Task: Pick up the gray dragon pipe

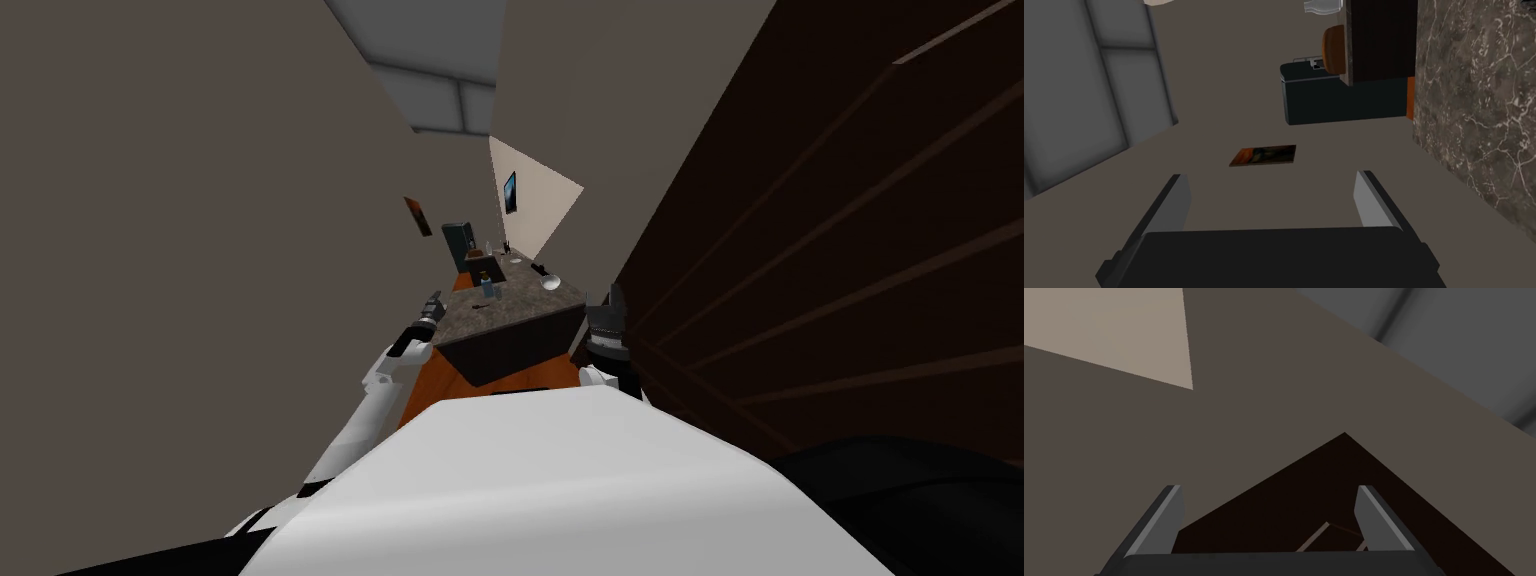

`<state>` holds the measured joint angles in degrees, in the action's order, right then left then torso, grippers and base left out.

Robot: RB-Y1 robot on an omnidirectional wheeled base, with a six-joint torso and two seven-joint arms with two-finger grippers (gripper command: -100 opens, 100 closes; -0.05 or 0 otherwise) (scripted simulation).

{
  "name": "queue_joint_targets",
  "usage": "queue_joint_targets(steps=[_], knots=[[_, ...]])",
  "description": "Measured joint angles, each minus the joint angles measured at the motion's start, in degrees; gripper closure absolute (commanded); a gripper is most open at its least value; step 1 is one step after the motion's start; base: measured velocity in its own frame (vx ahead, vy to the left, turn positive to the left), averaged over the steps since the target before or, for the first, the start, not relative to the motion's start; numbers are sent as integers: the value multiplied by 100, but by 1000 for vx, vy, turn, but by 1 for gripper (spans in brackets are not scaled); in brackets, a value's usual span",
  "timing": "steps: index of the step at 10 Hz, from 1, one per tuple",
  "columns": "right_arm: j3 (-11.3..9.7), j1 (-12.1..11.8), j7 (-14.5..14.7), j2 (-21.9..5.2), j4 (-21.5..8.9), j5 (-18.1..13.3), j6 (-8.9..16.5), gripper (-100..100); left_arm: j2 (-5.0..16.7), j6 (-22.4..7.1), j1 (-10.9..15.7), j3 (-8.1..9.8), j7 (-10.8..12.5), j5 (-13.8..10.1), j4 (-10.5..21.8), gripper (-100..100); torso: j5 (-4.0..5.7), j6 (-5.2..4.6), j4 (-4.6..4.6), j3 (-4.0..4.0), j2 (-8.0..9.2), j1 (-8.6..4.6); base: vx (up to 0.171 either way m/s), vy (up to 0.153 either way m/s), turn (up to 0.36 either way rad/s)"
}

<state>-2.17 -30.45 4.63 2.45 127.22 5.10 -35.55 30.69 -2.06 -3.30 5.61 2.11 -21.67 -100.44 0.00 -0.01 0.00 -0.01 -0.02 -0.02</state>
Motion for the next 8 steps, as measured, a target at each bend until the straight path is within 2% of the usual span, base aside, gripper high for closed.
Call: queue_joint_targets(steps=[2,4,6,8], knots=[[0,0,0,0,0,0,0,0,216,-266,135,13,18,-199,303,-100,1,1,0,0,-1,-3,-9,-24,-150],[1,-1,0,0,0,0,0,0,265,-540,238,12,-4,-265,496,-100,0,7,0,0,0,3,-7,-17,-82],[1,-1,0,0,0,0,0,0,436,-803,346,0,-6,-449,812,-100,0,6,0,0,0,0,-4,-15,-57],[0,-1,0,0,0,0,0,0,570,-1064,441,29,8,-584,975,-100,1,2,0,-1,-2,-1,-3,-24,-146]])
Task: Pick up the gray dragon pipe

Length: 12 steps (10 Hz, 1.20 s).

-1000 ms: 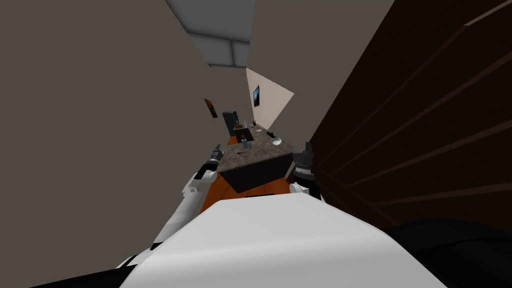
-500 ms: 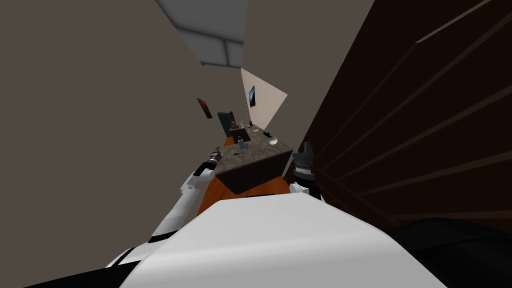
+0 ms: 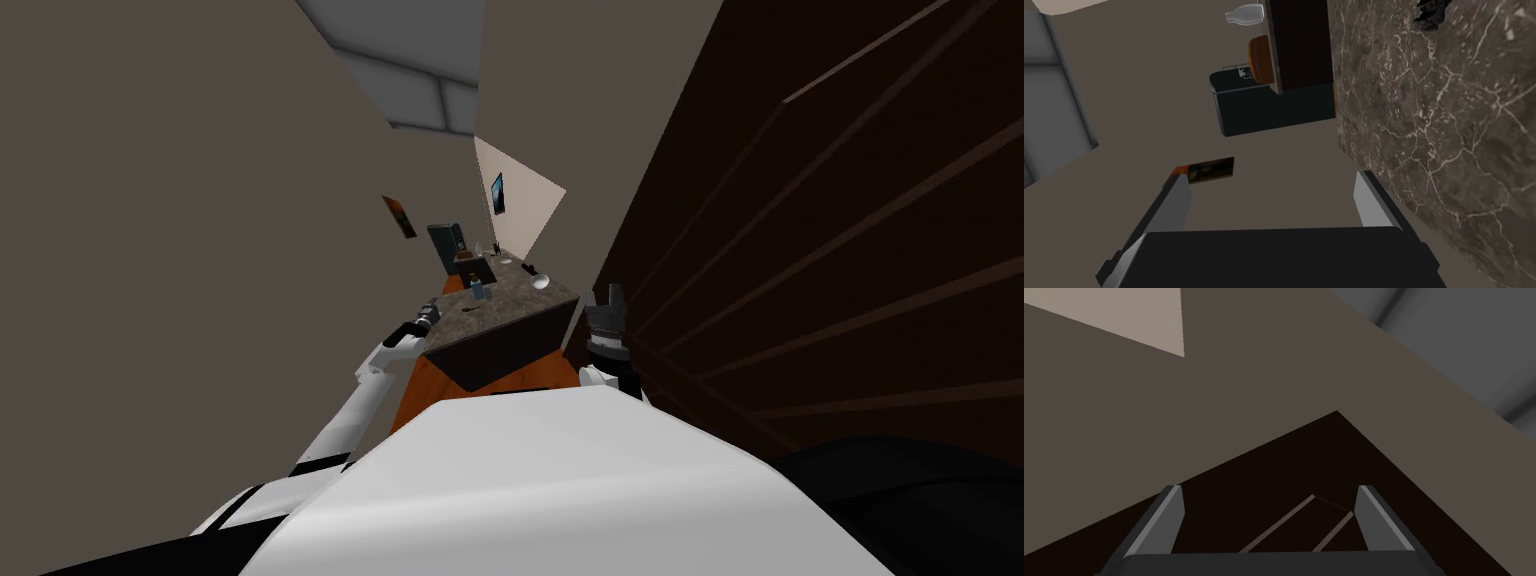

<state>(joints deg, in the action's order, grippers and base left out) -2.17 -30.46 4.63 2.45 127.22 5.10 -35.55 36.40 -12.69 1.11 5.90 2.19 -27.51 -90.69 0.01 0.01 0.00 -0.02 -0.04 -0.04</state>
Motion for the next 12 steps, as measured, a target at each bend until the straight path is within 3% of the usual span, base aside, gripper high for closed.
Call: queue_joint_targets(steps=[4,6,7,12], knots=[[0,-1,0,0,0,0,0,0,244,-572,192,10,10,-264,440,-100,1,4,1,-1,-2,-2,2,-28,-133],[1,-1,0,0,0,0,0,0,423,-839,389,-61,-10,-486,890,-100,0,5,1,-2,-3,-4,5,-20,-34],[1,-1,0,0,0,0,0,0,451,-953,338,-39,-4,-513,897,-100,-1,8,0,0,0,3,11,-27,-233],[1,-1,0,0,0,0,0,0,795,-1743,568,-47,24,-884,1506,-100,0,7,1,-2,-3,2,16,-27,-109]])
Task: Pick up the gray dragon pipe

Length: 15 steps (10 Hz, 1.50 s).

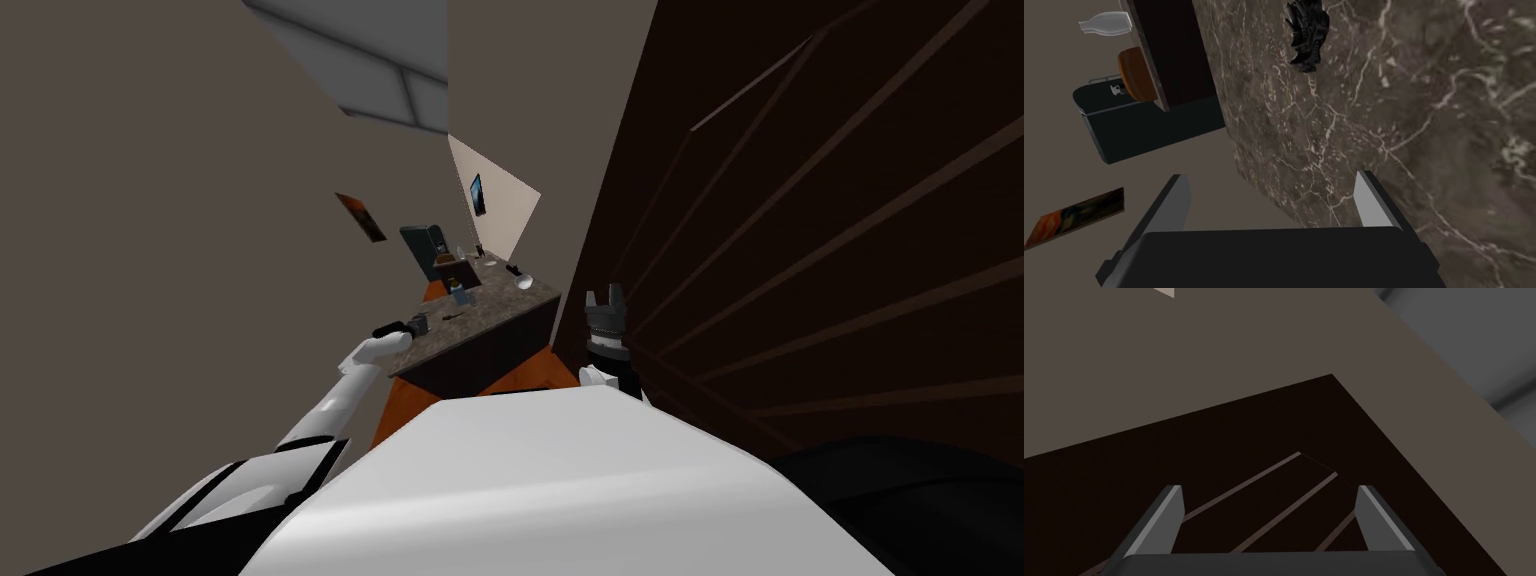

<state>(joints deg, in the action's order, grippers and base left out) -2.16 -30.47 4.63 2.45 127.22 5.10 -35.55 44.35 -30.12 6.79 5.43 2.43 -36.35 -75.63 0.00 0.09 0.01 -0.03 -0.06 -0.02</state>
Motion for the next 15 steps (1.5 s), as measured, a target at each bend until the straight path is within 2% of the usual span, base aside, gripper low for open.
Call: queue_joint_targets(steps=[8,9,10,11,12,13,15], knots=[[0,0,0,0,0,0,0,0,764,-1203,411,-100,-24,-852,1293,-100,1,0,2,-6,-10,-3,36,-30,-145],[0,0,0,0,0,0,0,0,880,-1344,551,-143,-70,-1003,1594,-100,2,-5,3,-8,-14,-7,47,-22,-91],[0,-1,0,0,0,0,0,0,957,-1512,523,-135,-43,-1056,1613,-100,1,1,3,-7,-11,-5,62,-28,-165],[0,0,0,0,0,0,0,0,1108,-1687,512,-122,-45,-1224,1743,-100,2,-3,3,-9,-16,-6,54,-20,-82],[0,-1,0,0,0,0,0,0,1155,-1850,505,-133,-3,-1255,1778,-100,0,0,3,-8,-14,-5,65,-32,-126],[0,0,0,0,0,0,0,0,1261,-1987,645,-174,-89,-1427,2098,-100,2,-3,4,-10,-19,-7,57,-22,-97],[0,0,0,0,0,0,0,0,1424,-2276,641,-201,-70,-1597,2297,-100,2,-3,3,-9,-16,-8,60,-24,-119]])
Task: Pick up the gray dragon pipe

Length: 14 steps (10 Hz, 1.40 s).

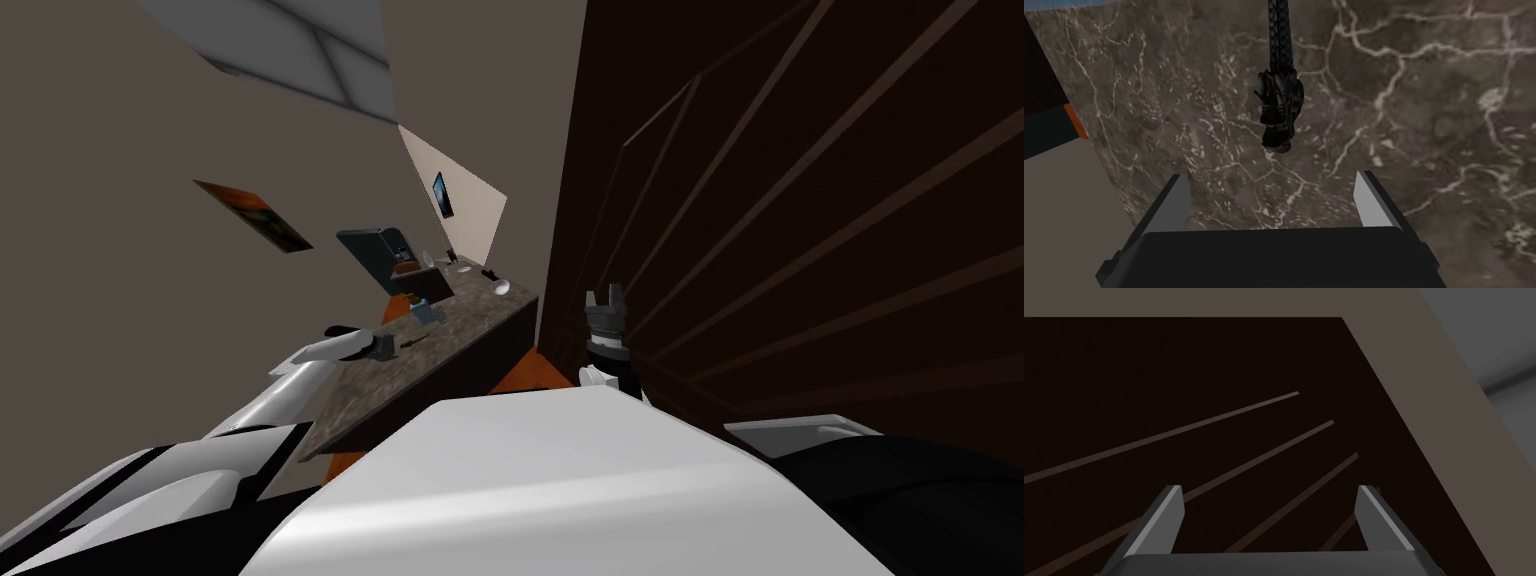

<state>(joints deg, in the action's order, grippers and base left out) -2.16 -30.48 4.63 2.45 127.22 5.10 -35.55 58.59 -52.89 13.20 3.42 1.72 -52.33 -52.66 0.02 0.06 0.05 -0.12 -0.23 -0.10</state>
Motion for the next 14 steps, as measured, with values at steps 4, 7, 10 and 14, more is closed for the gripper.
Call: queue_joint_targets(steps=[4,7,10,14], knots=[[0,-1,0,0,0,0,0,0,277,-554,-31,-85,100,-322,328,-100,-1,1,2,-4,-7,3,76,-17,-99],[0,-1,0,0,0,0,0,0,498,-948,-62,-192,164,-601,622,-100,0,1,3,-9,-16,0,93,-21,-113],[0,-1,0,0,0,0,0,0,660,-1224,89,-330,-38,-885,1307,-100,-1,2,2,-4,-7,-1,84,-26,-89],[1,-1,0,0,0,0,0,0,900,-1687,-35,-464,60,-1191,1536,0,0,5,0,2,6,-1,61,-23,-35]])
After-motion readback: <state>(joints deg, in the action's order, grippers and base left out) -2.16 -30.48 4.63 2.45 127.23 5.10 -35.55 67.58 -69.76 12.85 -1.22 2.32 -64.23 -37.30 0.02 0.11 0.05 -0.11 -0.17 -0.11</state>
